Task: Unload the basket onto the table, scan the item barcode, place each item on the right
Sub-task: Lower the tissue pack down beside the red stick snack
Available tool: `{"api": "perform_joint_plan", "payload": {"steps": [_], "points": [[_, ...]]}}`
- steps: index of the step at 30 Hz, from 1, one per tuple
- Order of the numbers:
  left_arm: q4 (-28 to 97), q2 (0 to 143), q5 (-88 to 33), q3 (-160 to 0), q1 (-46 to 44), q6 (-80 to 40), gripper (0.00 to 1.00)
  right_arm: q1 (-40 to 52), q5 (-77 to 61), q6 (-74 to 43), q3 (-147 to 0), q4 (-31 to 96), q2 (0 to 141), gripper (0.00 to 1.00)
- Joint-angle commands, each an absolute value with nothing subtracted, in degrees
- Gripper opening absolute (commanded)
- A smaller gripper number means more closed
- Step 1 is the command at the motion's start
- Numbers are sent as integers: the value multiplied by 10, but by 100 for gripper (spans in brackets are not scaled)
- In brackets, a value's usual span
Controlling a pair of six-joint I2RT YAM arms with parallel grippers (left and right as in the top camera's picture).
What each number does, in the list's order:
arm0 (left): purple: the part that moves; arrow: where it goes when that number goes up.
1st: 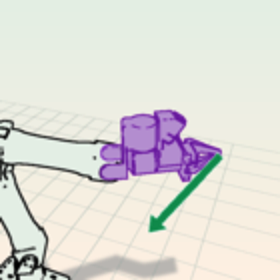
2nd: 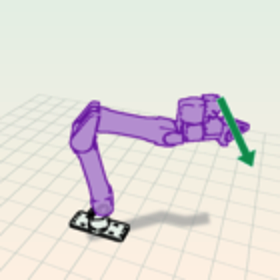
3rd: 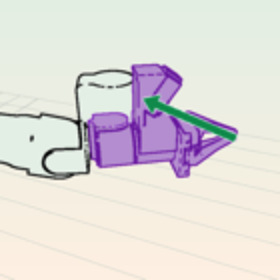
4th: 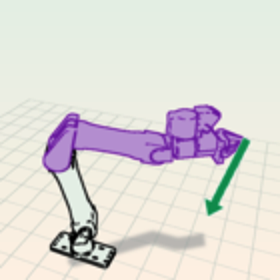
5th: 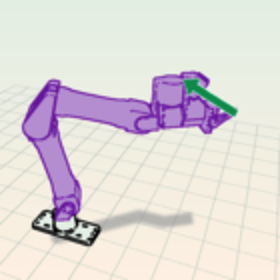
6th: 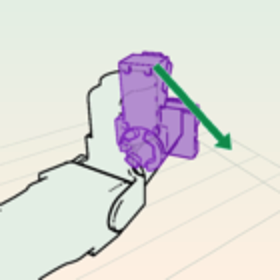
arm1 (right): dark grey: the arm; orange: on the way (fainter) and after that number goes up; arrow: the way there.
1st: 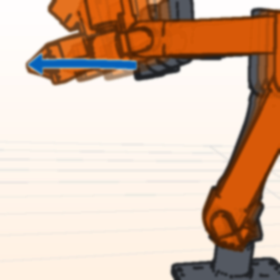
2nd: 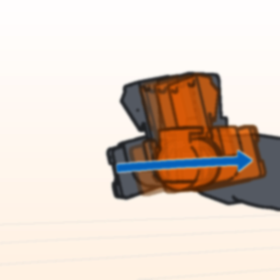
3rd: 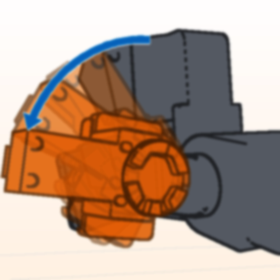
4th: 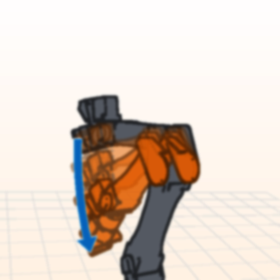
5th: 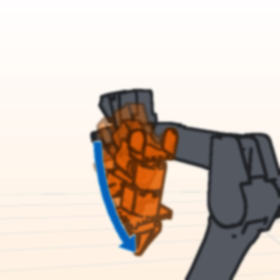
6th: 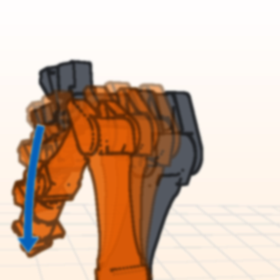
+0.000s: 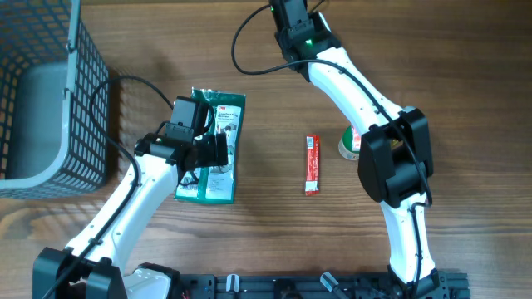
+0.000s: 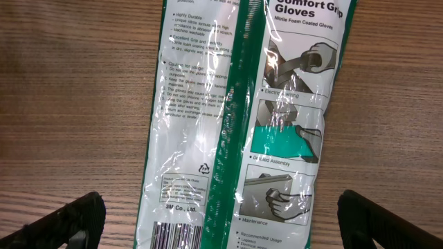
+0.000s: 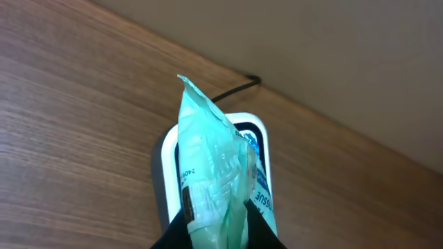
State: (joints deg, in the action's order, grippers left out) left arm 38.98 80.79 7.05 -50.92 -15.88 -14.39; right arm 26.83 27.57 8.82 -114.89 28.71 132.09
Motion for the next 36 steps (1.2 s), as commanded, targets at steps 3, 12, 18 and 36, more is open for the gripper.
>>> {"api": "perform_joint_plan", "payload": {"steps": [3,12,18,36], "points": [[388,811,76,-512,-155,-137,100,271,248,60,-1148,288,1319,4],[388,811,76,-512,-155,-137,100,271,142,22,-1148,440,1130,4],[388,811,76,-512,-155,-137,100,271,-134,-76,-1145,748,1104,5],[388,811,76,-512,-155,-137,100,271,-191,-121,-802,605,1108,8]]}}
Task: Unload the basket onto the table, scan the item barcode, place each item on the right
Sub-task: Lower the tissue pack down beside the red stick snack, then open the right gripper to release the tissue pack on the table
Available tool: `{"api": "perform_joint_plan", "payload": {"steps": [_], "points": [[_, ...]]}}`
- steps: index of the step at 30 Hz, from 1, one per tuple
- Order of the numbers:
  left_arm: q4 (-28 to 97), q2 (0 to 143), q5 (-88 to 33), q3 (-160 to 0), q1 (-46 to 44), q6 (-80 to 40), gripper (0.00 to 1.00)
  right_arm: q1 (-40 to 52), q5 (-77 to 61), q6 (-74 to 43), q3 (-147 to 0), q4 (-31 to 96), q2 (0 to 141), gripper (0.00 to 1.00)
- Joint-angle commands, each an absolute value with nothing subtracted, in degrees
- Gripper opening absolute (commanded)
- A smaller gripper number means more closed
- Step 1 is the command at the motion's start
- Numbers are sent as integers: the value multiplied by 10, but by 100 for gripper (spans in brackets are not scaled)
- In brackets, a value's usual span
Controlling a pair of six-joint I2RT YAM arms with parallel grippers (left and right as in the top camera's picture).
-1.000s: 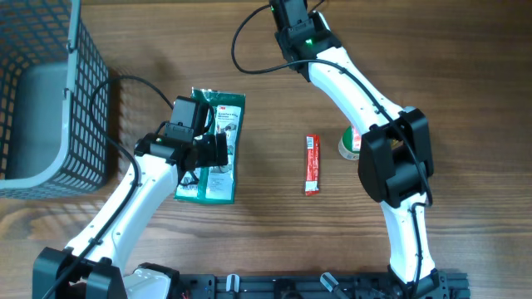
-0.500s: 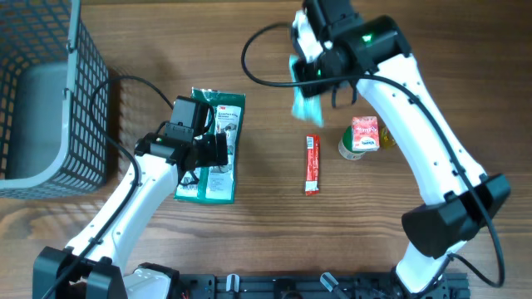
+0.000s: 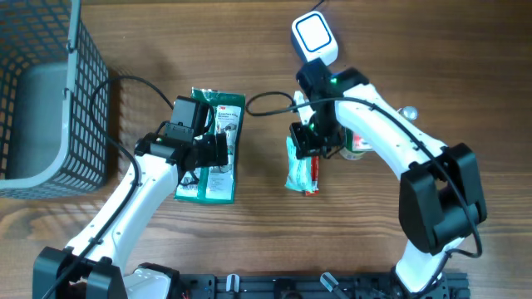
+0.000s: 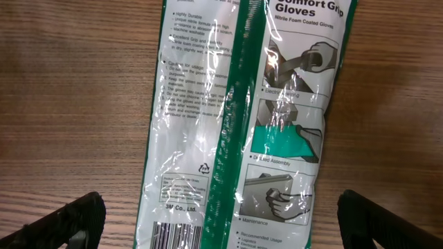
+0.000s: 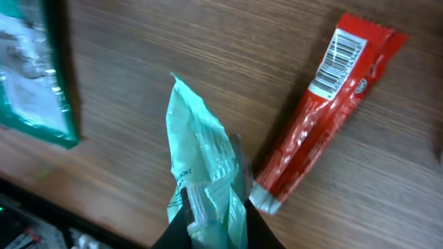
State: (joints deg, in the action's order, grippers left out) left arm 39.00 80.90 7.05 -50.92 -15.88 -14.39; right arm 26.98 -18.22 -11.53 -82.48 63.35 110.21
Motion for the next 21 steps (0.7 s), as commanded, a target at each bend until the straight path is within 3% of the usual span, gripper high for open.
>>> {"api": "perform_joint_plan", "payload": {"steps": [1,3,5,7,9,14,17,21], "points": [[388,811,76,-512,-155,-137,100,271,-180,-122,-801,601,1108,9],[388,811,76,-512,-155,-137,100,272,-156,-122,-801,595,1108,17],[388,811,76,-512,-155,-137,100,271,-136,-123,-801,590,1108,56],[388,811,76,-512,-155,-137,100,272,-117,-128,-801,585,1108,74],[388,811,76,-512,-155,-137,100,272,-116,-152,-801,570,1108,76],[388,811,76,-512,-155,-137,100,278,-141,-231,-801,540,1108,68],[388,811,76,-512,-155,-137,100,293,-58,-299,-801,522,1108,72],[388,811,76,-512,-155,-137,100,322,-41,-303,-801,499,1108,73]]}}
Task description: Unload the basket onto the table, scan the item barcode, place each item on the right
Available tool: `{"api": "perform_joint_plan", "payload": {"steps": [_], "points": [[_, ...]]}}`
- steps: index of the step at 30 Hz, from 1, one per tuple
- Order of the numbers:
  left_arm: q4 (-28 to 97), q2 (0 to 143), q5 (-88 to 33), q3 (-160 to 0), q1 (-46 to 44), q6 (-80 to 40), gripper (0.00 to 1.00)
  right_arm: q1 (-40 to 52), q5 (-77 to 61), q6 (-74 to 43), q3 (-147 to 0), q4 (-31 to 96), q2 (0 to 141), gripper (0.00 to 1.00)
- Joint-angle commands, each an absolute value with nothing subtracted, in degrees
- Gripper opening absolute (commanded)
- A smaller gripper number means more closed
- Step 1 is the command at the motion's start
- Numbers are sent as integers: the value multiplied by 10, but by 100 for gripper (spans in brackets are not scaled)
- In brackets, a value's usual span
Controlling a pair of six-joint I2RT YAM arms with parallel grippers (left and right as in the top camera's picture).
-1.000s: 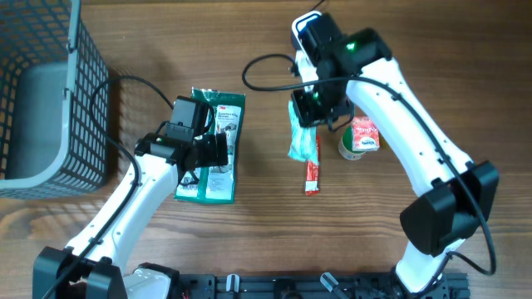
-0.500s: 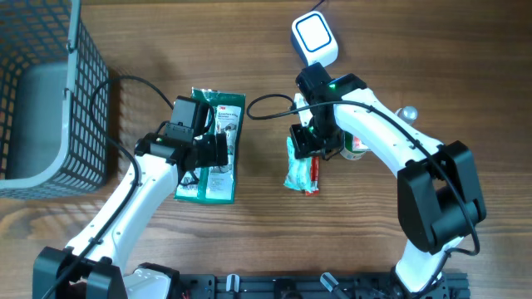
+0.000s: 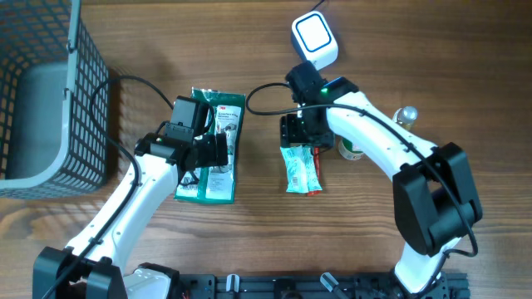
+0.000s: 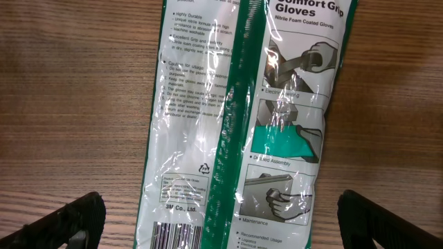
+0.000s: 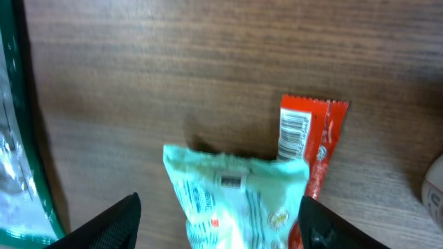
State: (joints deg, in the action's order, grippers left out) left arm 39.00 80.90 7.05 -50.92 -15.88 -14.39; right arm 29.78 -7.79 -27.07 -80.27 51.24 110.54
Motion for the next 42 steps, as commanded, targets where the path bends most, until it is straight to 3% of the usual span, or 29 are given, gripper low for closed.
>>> {"api": "perform_joint_plan", "payload": {"steps": [1,7,13,21,29,42], "points": [[388,811,76,-512,-155,-137,100,330,-45,-300,-801,497,1108,72],[388,811,76,-512,-155,-137,100,407,-45,-309,-801,502,1108,60],[388,811,76,-512,-155,-137,100,442,-44,-366,-801,519,1108,59],[388,811,76,-512,-155,-137,100,444,-44,-378,-797,534,1120,59],[388,811,76,-512,-155,-137,100,430,-36,-381,-716,472,1123,61],[388,811,76,-512,-155,-137,100,386,28,-376,-708,526,1123,64]]}}
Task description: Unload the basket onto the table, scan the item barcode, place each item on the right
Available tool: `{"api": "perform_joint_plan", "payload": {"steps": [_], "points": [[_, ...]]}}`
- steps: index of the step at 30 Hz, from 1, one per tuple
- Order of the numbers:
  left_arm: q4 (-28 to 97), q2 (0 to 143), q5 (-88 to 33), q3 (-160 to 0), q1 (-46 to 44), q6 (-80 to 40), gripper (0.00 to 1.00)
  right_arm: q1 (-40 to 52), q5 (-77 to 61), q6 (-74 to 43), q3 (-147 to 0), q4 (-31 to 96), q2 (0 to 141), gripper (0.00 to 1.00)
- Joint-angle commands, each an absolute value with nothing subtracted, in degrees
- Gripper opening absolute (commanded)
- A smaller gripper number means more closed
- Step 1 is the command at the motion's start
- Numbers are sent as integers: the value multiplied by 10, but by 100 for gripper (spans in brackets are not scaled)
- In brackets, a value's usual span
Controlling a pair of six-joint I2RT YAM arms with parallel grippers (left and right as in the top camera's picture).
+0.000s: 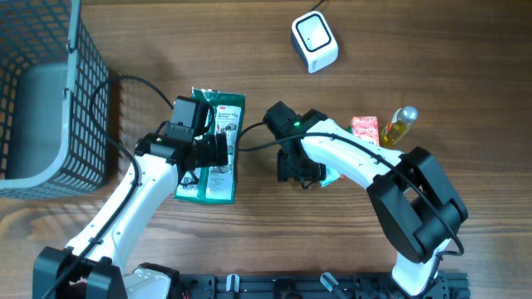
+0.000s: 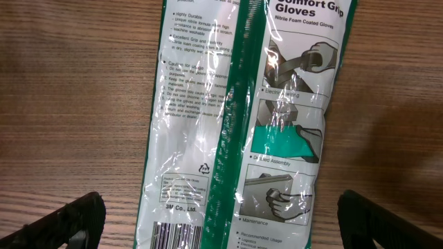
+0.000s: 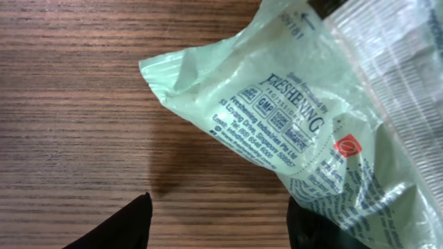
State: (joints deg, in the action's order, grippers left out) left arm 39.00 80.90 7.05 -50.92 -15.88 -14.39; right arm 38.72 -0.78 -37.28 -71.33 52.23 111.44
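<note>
The white barcode scanner sits at the back of the table. A mint-green tissue pack lies flat on the wood, and only its edge shows beside the right arm from overhead. My right gripper is open low over the table, with the pack up and to the right of its fingers and bare wood between them. My left gripper is open over the green and clear glove pack, its fingers wide on either side. The pack's barcode faces up.
A grey wire basket stands at the far left. A small red packet and a yellowish bottle lie to the right of the right arm. The scanner's cable runs across the middle.
My right gripper, open above the tissue pack and the red stick then, is now lower and nearer the front edge, with the pack off to its right. The left arm has not moved.
My right gripper first held the tissue pack over the scanner at the back. It then held the pack above the middle of the table by a red stick. After that it was open and the pack lay beside the stick. Now it is low beside the pack.
</note>
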Motion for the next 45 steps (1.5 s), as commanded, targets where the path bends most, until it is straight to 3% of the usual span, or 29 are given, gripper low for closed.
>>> {"api": "perform_joint_plan", "payload": {"steps": [1,10,22,32,35,37,38,43,45], "points": [[388,811,76,-512,-155,-137,100,386,33,-377,-708,528,1123,64],[388,811,76,-512,-155,-137,100,387,-31,-346,-708,484,1123,66],[388,811,76,-512,-155,-137,100,387,39,-377,-708,467,1123,68],[388,811,76,-512,-155,-137,100,387,-54,-375,-708,438,1123,71],[388,811,76,-512,-155,-137,100,387,-61,-375,-708,435,1123,79],[388,811,76,-512,-155,-137,100,387,-61,-375,-708,434,1123,96],[388,811,76,-512,-155,-137,100,387,-61,-375,-708,427,1123,100],[388,811,76,-512,-155,-137,100,387,-96,-377,-708,406,1123,100],[388,811,76,-512,-155,-137,100,387,-112,-377,-708,397,1123,94]]}}
